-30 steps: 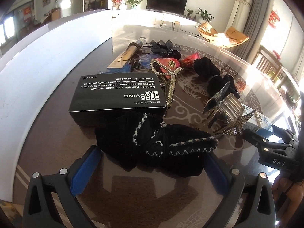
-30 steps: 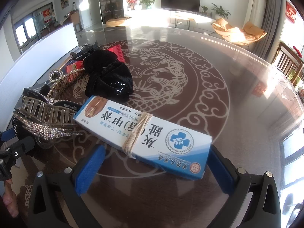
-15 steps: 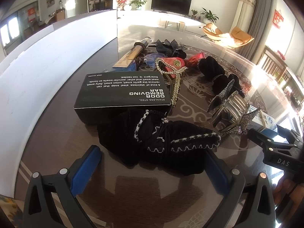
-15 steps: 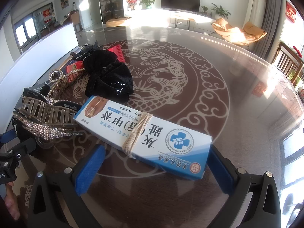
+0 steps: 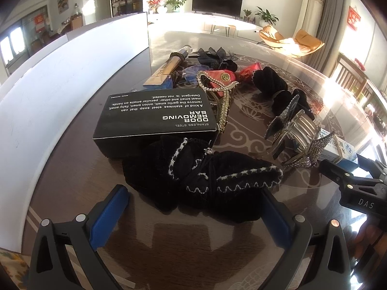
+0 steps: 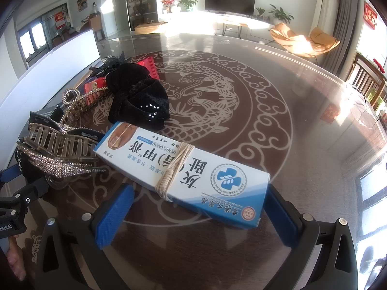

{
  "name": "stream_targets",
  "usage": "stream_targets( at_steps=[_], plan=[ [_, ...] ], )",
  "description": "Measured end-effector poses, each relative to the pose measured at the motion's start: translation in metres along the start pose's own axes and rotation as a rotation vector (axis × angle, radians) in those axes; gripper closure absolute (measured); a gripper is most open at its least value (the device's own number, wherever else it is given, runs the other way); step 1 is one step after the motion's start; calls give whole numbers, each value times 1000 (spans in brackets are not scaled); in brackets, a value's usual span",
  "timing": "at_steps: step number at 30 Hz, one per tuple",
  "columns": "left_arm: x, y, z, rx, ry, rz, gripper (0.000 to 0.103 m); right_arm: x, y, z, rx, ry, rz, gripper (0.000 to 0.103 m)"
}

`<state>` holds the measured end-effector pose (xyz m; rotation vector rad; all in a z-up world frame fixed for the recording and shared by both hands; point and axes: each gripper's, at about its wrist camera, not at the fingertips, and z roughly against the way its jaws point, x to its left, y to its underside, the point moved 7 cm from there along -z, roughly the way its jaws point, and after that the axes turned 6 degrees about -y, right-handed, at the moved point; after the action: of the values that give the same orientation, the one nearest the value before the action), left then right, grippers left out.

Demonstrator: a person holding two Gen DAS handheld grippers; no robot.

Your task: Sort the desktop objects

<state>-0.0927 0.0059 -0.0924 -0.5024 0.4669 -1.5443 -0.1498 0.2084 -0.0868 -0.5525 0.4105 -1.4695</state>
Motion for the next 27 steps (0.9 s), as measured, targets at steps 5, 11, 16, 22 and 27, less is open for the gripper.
stream_targets(
  at_steps=[5,11,16,22,27],
  plan=[
    [-1,0,0,2,-7,-5,0,0,0,0,0,0,0,0],
    [-2,0,-1,4,-19,-14,0,0,0,0,0,0,0,0],
    [-3,0,-2,7,-30,-24,0,0,0,0,0,0,0,0],
    [-4,0,-4,10,-40,-33,0,0,0,0,0,0,0,0],
    [-4,0,-4,10,-41,-33,0,0,0,0,0,0,0,0]
  ],
)
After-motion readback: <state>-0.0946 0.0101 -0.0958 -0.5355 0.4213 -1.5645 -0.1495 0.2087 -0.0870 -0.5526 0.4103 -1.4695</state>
